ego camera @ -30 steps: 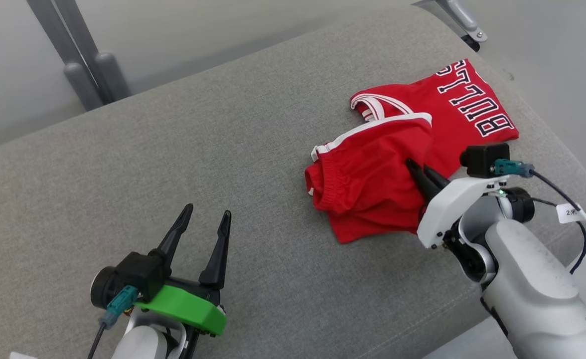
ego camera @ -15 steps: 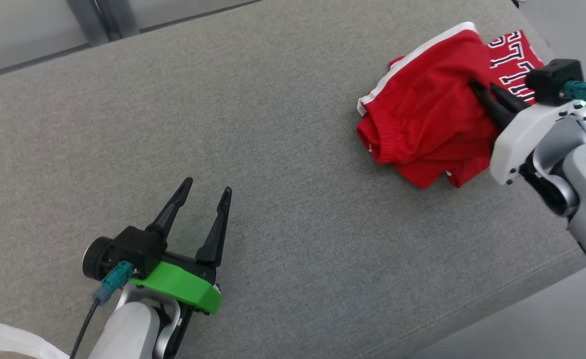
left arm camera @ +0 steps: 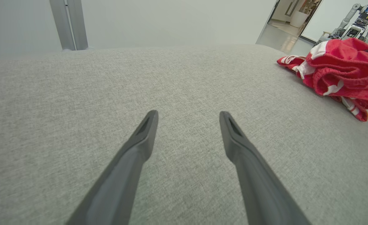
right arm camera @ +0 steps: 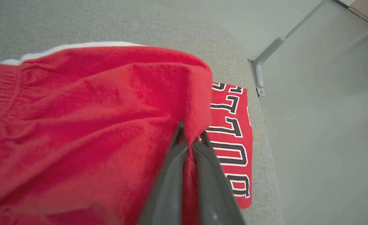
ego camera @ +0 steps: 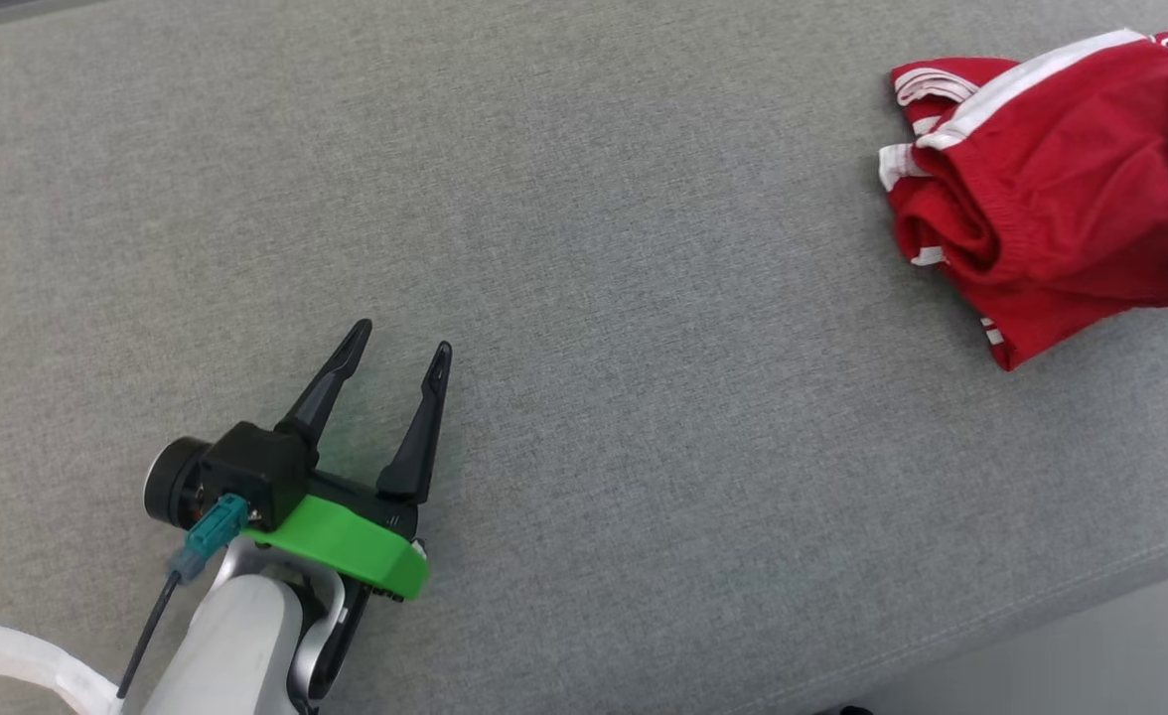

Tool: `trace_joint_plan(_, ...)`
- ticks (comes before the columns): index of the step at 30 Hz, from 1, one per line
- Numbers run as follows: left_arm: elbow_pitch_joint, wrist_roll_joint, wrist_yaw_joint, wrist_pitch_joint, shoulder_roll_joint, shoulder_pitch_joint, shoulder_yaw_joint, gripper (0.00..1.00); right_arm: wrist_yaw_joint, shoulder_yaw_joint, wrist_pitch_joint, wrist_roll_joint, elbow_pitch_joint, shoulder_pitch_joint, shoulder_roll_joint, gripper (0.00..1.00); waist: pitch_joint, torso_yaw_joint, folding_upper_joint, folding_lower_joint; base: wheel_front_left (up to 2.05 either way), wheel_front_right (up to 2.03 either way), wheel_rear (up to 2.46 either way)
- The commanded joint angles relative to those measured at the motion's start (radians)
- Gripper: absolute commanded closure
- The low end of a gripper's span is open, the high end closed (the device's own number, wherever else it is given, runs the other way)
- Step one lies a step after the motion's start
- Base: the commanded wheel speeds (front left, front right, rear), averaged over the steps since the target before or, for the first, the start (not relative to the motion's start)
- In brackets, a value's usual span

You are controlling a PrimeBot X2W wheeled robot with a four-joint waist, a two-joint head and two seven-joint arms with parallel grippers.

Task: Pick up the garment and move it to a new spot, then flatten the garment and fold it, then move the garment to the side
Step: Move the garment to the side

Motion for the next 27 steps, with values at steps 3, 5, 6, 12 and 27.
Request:
trace_joint_plan(3,0.002,0.001,0.000,-0.001,0.009,-0.018,-0.001,0.00,-0.001,0.010,-0.011,-0.009,0.075,-0.016,0.000,0.89,0.011,0.031,0.0000,0.0000,0.00,0.00,0.00)
trace_joint_plan(5,0.006,-0.003,0.003,-0.004,0.008,-0.017,-0.001,0.00,-0.001,0.007,-0.017,-0.025,0.129,-0.023,0.003,0.51,0.003,0.038,0.0000,0.0000,0.00,0.00,0.00)
trace_joint_plan(6,0.008,-0.005,0.003,-0.007,0.007,-0.015,0.000,0.00,-0.001,0.004,-0.023,-0.033,0.151,-0.028,0.007,0.18,-0.001,0.041,0.0000,0.0000,0.00,0.00,0.00)
trace_joint_plan(12,0.026,-0.018,0.014,-0.020,-0.005,0.008,0.005,0.00,-0.001,-0.019,-0.036,-0.089,0.315,-0.050,0.044,0.00,-0.055,0.054,0.0000,0.0000,0.00,0.00,0.00)
trace_joint_plan(27,-0.013,-0.064,0.113,-0.052,0.047,0.141,0.172,0.00,-0.001,-0.252,-0.254,-0.074,0.062,0.131,0.134,0.00,-0.320,0.114,0.0000,0.0000,0.00,0.00,0.00)
